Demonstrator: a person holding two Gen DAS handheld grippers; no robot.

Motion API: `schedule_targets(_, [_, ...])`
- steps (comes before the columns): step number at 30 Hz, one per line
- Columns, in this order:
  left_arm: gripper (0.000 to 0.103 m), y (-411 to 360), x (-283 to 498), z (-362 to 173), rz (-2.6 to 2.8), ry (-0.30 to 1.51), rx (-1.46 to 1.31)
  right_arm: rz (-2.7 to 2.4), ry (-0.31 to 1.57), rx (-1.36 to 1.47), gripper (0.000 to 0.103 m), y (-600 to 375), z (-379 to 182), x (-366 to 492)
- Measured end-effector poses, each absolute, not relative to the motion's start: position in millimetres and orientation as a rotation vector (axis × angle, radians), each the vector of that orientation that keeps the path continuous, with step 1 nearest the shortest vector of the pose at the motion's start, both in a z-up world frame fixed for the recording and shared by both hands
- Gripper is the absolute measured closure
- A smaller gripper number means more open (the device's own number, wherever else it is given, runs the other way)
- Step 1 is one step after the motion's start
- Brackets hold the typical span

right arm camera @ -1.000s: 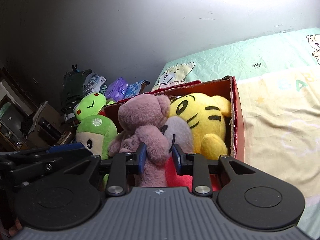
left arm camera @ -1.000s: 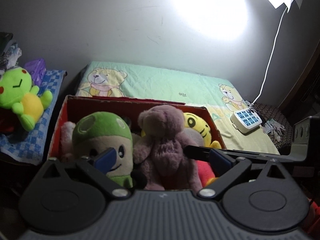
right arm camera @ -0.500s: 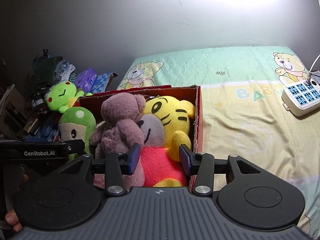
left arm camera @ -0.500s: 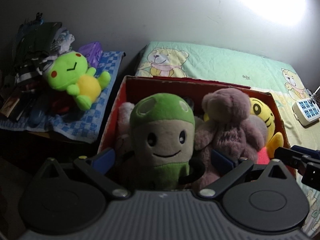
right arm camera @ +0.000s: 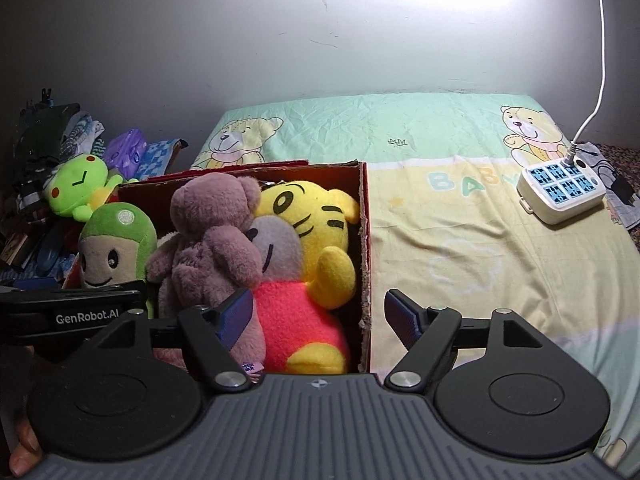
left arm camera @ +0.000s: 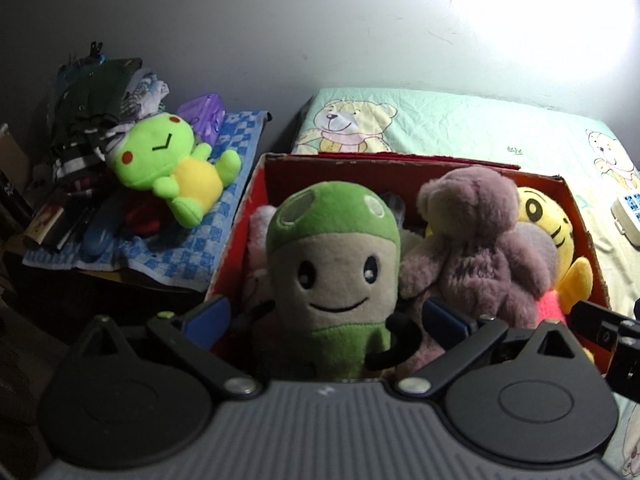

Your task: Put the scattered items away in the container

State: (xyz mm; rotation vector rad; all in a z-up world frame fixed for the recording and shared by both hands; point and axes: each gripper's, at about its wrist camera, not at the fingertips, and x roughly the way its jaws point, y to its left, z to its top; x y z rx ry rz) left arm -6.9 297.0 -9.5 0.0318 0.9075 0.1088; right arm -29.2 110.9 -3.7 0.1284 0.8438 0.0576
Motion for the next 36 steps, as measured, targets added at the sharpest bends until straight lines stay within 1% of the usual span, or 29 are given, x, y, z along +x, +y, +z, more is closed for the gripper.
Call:
schedule_targets(3, [0.002, 294.2, -8.5, -9.3, 0.103, 0.889, 0.039, 0.035, 0.821, 0.129, 0.018, 111.5, -0.3, -33.2])
schedule_targets(6, [0.004, 290.2, -13.0, -7.1, 0.068, 0.855, 0.044, 0.036, 0.804, 0.127, 0.016, 113.6, 5.4, -35.4])
schedule_targets(10, [0.004, 289.5, -14.7, -6.3, 0.056, 0.858, -0.011, 0.063, 0.843, 0.104, 0.013, 116.7, 9.9, -32.5])
schedule_targets(13, [0.002, 286.7, -17.2, -3.9, 0.057, 0.858, -0.005, 0.052, 0.879, 0.08, 0.014, 115.5, 9.0, -30.6])
schedule_targets(20, [0.002, 284.5, -22.2, -0.3, 0.049, 0.9, -0.027, 0.001, 0.836, 0.128, 0.013, 102.8, 10.5, -38.3])
schedule_targets(27, [0.001, 268.9, -30.4, -2.2, 0.081, 0.878, 0.114, -0.012, 0.872, 0.105, 0.014, 103.3, 4.4, -38.7])
schedule_targets(32, [0.0, 272.8, -30.0, -6.3, 0.064, 0.919, 0.067, -0.013, 0.878, 0.094, 0.014, 103.1, 2.3, -40.5])
schedule_targets(36, [0.0, 268.7, -32.4, -8.7, 0.072, 0.925, 0.084, -0.015, 0.884, 0.117, 0.014, 98.6, -1.1, -43.3])
